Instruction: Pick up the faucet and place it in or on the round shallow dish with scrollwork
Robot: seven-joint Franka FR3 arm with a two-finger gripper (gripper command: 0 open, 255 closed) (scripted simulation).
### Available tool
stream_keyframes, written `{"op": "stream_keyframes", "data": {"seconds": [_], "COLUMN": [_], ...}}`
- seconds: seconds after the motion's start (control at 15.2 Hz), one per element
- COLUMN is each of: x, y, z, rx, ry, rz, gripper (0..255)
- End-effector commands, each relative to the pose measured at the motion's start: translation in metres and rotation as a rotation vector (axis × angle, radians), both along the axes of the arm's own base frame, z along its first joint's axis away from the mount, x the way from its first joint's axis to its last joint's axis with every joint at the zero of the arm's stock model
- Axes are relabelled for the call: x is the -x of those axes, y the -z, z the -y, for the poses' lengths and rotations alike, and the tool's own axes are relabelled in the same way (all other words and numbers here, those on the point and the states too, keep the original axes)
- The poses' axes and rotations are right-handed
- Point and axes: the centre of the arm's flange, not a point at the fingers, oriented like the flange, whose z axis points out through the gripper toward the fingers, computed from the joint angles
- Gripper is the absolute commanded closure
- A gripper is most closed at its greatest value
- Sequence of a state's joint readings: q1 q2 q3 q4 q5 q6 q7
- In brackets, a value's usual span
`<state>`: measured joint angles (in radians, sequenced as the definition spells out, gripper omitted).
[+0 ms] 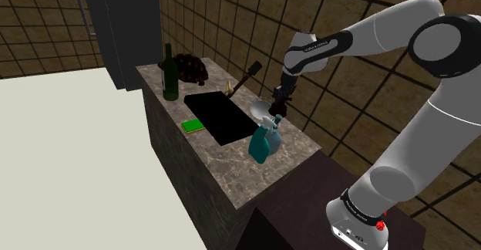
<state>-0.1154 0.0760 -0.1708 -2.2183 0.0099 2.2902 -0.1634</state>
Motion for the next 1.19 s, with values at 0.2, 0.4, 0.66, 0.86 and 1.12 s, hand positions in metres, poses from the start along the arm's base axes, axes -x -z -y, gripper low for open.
{"op": "stream_keyframes", "data": {"seconds": [0.2, 0.4, 0.66, 0.86, 1.12], "x": [-0.06, -0.096, -0.133, -0.133, -0.133], "y": [-0.008, -0.011, -0.009, 0.007, 0.028], "z": [0.029, 0.045, 0.062, 0.062, 0.062], "rx": [0.0, 0.0, 0.0, 0.0, 0.0], "ry": [0.0, 0.0, 0.0, 0.0, 0.0], "rz": [-0.001, -0.001, -0.001, -0.001, -0.001], "gripper": [255, 255, 255, 255, 255]}}
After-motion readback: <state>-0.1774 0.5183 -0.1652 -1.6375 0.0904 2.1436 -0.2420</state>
